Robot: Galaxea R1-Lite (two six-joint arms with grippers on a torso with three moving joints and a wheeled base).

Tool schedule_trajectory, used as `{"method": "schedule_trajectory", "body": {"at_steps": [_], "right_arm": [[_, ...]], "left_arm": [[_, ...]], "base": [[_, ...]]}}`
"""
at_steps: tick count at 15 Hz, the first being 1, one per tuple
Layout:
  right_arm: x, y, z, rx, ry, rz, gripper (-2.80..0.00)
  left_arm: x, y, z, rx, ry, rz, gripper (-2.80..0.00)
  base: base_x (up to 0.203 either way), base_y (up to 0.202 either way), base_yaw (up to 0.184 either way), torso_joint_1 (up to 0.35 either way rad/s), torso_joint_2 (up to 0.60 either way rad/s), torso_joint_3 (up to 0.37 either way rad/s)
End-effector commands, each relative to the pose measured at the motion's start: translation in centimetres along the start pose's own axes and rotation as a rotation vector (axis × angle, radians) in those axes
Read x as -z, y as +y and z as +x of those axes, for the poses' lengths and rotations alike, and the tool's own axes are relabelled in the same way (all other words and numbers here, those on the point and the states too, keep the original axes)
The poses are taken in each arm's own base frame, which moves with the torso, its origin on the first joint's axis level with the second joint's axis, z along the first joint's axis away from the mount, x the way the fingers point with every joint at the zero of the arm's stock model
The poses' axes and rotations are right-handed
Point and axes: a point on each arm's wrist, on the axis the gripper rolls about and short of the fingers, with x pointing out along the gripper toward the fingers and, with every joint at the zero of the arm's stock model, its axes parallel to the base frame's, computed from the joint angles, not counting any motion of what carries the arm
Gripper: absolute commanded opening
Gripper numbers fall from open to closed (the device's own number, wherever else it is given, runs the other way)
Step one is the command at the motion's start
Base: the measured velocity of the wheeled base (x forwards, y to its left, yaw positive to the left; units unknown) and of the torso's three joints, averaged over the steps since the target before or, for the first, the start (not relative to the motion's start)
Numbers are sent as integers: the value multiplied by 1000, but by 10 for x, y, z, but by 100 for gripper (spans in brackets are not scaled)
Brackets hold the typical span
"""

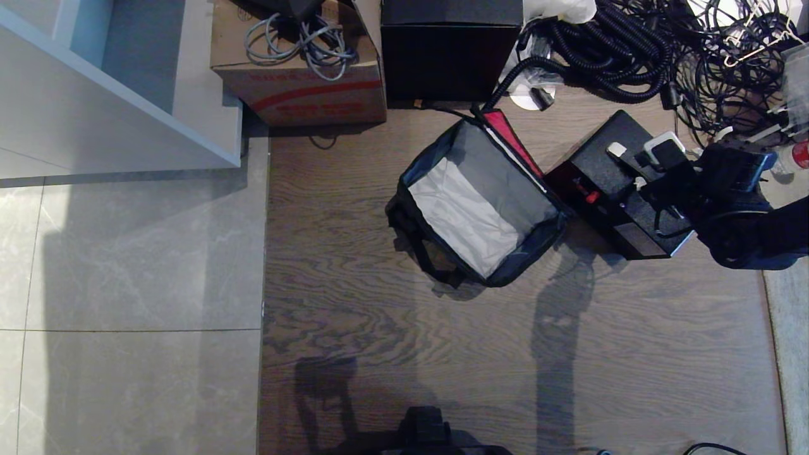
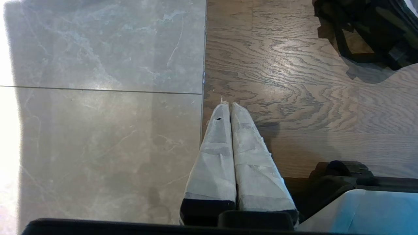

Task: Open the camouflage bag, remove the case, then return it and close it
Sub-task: Grip the handle again

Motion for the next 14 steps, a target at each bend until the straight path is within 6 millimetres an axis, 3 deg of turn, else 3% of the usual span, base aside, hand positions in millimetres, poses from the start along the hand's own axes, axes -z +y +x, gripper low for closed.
{"method": "schedule_trajectory", "body": {"at_steps": [1,5,8,11,12,14], "right_arm": [[20,14,13,82,-31,-133,0],[61,42,31,177,91,-251,0],[79,59,50,291,267,-249,0],[91,70,52,335,361,-217,0],[94,73,51,325,365,-198,-280],[89,77,49,325,353,-178,-280]], "left_arm": [[0,0,0,0,0,0,-280],[0,0,0,0,0,0,-280],[0,0,0,0,0,0,-280],[0,0,0,0,0,0,-280],[0,0,0,0,0,0,-280],[0,0,0,0,0,0,-280]], "base": [[0,0,0,0,0,0],[0,0,0,0,0,0],[0,0,0,0,0,0],[0,0,0,0,0,0],[0,0,0,0,0,0],[0,0,0,0,0,0]]}}
